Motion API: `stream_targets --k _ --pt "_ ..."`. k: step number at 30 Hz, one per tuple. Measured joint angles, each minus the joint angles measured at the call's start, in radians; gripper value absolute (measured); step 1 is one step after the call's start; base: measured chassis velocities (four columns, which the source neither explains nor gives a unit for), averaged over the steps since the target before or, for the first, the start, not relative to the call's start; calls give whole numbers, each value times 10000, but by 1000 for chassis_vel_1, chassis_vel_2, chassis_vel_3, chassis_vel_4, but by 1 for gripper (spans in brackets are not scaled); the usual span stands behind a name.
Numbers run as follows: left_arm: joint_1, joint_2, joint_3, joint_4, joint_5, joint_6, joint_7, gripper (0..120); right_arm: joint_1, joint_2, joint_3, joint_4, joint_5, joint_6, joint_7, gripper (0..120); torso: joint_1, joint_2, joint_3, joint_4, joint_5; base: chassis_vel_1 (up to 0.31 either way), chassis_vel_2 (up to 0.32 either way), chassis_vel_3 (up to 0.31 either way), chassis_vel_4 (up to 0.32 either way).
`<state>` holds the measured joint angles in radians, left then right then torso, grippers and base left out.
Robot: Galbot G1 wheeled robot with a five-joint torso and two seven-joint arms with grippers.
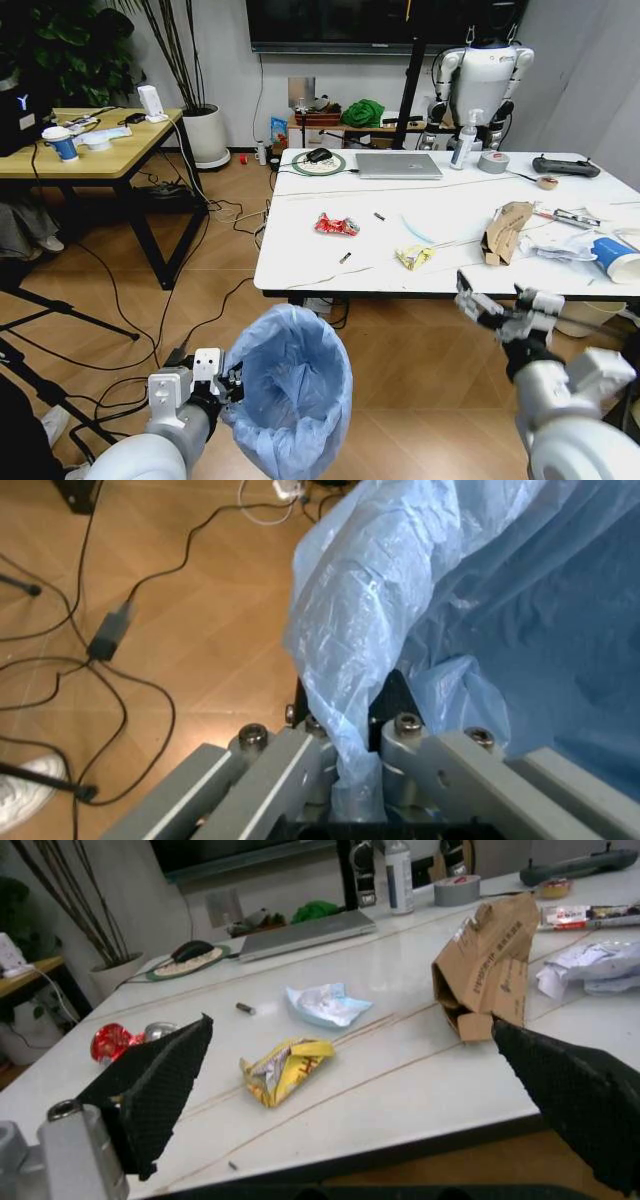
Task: Pick up the trash bin and place the trash from the table into it.
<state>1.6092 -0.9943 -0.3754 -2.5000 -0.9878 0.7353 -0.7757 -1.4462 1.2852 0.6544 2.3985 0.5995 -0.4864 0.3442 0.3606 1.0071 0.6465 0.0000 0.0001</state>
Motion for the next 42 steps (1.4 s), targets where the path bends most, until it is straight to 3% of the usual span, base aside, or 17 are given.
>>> stream_targets --k 7,16,20,25,42 --pt "161 99 -190 0 -445 0 -353 0 1642 -999 -482 -1076 1271 -312 556 100 -10 -19 -12 2 0 0 0 0 0" --pt "154 162 -299 0 -610 0 -402 0 3267 -1409 -1169 -2195 2485 -755 1133 100 -17 -33 -20 1 0 0 0 0 0" --pt "118 146 -306 0 -624 0 -396 0 4141 -1952 -1674 -2802 3433 -1256 1804 100 -19 -41 -24 1 0 0 0 0 0" --pt "38 134 -285 0 -639 0 -380 0 4575 -2365 -2178 -3255 3628 -1434 2101 100 -22 -45 -28 -1 0 0 0 0 0" --pt "-156 -92 -240 0 -631 0 -333 0 5903 -1334 -3700 -4941 3884 -1437 2803 100 -26 -56 -33 1 -2 0 0 0 0"
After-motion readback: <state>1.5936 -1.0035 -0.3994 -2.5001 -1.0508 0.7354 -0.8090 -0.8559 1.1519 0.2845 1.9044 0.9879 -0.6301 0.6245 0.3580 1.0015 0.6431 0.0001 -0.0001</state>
